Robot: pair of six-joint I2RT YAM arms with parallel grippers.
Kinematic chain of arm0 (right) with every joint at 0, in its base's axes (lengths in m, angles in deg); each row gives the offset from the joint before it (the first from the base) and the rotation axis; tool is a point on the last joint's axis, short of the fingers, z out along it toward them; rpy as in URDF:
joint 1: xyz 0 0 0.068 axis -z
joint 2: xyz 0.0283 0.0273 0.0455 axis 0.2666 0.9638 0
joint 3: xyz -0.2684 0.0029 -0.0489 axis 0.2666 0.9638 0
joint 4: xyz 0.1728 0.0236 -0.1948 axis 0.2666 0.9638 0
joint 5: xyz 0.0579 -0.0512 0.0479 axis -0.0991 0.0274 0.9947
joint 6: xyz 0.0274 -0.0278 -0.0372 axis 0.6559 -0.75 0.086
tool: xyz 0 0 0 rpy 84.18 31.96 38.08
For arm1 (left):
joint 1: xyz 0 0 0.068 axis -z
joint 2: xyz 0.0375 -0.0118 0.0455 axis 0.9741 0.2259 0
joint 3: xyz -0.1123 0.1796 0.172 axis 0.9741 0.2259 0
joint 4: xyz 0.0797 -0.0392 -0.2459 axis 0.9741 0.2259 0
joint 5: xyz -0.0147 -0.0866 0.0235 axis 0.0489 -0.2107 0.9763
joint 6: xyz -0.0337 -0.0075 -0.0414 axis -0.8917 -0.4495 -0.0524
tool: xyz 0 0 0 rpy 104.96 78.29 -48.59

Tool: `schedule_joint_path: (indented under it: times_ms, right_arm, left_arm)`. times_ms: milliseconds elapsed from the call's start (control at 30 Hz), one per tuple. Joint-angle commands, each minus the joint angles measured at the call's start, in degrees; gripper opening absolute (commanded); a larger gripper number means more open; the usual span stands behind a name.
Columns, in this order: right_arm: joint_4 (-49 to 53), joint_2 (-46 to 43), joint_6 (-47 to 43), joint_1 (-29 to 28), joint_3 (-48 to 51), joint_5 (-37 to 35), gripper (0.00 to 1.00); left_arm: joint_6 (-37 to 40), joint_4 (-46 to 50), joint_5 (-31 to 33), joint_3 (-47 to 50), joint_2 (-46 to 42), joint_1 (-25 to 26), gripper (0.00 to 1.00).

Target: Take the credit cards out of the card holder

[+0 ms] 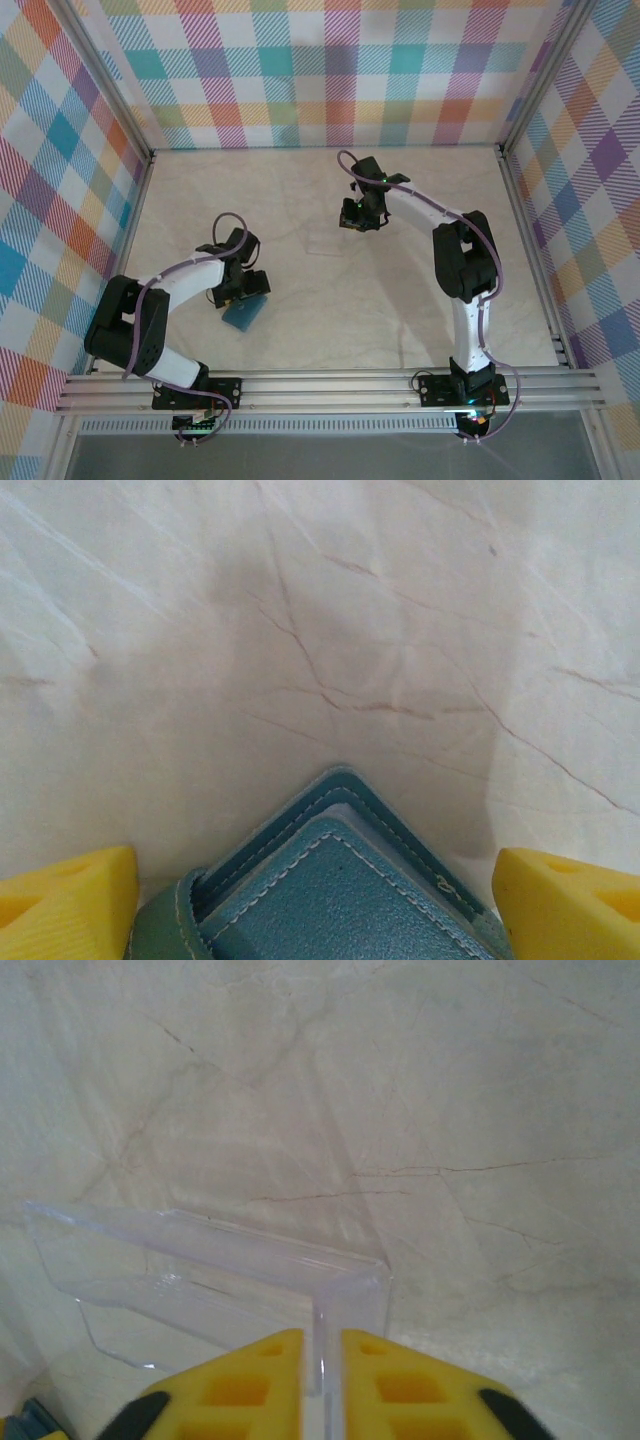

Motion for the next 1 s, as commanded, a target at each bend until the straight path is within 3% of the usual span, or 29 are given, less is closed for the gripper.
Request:
schedule_joint_path:
  times_ms: [0, 233, 633, 700, 967]
  right_arm:
    - [2.4, -0.7, -1.4, -0.5, -1.5, 0.9, 0.24]
    - [3.3, -7.2, -1.2, -0.7, 0.9, 0.5, 0.36]
    - [2.4, -17.5, 0.7, -3.1, 12.9, 1.0, 0.41]
    - [2.5, -18.3, 1.0, -3.8, 14.2, 1.1, 0.42]
    - [0.7, -25.1, 7.2, -11.1, 22.6, 1.1, 0.44]
  left_arm:
    - [-6.8, 0.6, -11.6, 2.4, -0.1, 4.8, 0.89]
    - [-14.9, -2.1, -11.0, 2.1, -1.0, 10.0, 0.84]
    - [-32.2, -14.4, -9.2, 1.5, 0.9, 17.2, 0.80]
    - [-31.5, -14.0, -9.1, 0.0, 1.1, 17.7, 0.81]
    - [-16.7, 7.6, -0.9, -6.6, -4.5, 14.9, 0.81]
